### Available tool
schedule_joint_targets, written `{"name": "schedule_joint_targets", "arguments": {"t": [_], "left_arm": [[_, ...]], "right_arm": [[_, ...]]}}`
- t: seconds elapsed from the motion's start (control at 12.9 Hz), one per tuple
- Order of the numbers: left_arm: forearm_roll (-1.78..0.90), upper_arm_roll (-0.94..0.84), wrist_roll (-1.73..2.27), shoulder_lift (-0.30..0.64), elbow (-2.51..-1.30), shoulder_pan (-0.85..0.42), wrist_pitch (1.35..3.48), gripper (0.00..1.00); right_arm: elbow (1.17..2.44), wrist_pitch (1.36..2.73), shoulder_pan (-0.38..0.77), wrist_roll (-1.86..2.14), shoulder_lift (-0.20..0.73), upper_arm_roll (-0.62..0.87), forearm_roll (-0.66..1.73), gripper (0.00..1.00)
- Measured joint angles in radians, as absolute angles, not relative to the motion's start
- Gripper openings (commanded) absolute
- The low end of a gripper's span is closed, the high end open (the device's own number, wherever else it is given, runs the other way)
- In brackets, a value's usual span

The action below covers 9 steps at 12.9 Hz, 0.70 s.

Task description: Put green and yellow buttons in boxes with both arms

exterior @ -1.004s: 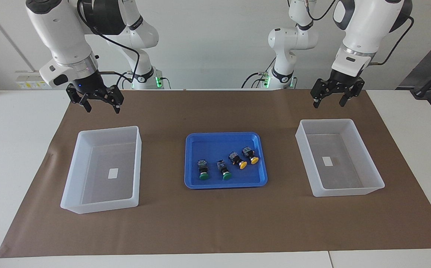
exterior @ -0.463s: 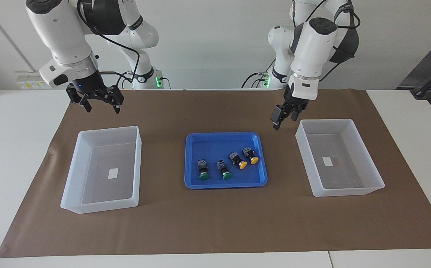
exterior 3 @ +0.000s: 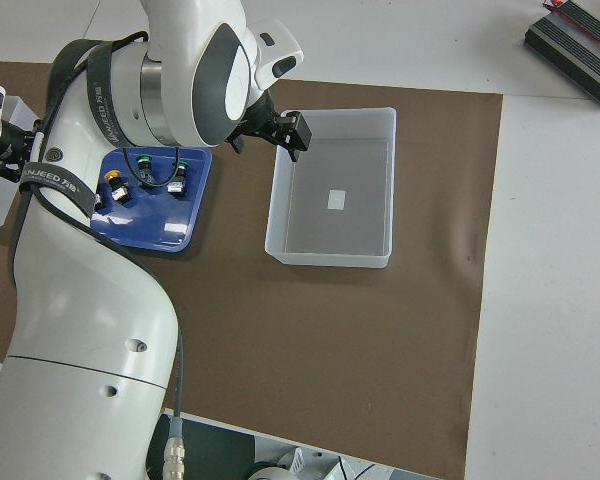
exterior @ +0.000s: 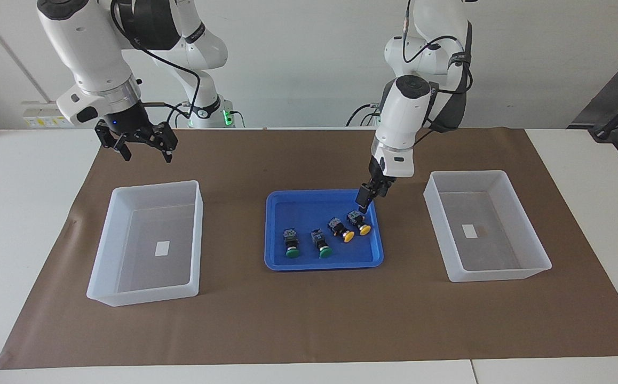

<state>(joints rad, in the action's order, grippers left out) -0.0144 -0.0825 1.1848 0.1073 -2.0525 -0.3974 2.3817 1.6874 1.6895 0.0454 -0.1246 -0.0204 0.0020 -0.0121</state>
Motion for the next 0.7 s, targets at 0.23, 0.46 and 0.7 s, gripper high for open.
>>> {"name": "schedule_joint_targets", "arguments": {"t": [0.23, 0.46, 0.7], "left_arm": [[-0.014, -0.082, 1.229, 0.173, -2.076, -0.43, 2.442, 1.0], [-0.014, -0.081, 1.243, 0.203, -2.082, -0.444, 2.448, 0.93], [-0.014, -0.08, 1.263, 0.233, -2.091, -0.469, 2.463, 0.86]], "right_arm": [[1.687, 1.692, 0.045, -0.125, -0.02, 0.002, -0.012, 1.0], [1.687, 1.695, 0.045, -0.125, -0.02, 0.002, -0.012, 1.0], [1.691, 1.752, 0.049, -0.125, -0.02, 0.004, -0.012, 1.0]]}}
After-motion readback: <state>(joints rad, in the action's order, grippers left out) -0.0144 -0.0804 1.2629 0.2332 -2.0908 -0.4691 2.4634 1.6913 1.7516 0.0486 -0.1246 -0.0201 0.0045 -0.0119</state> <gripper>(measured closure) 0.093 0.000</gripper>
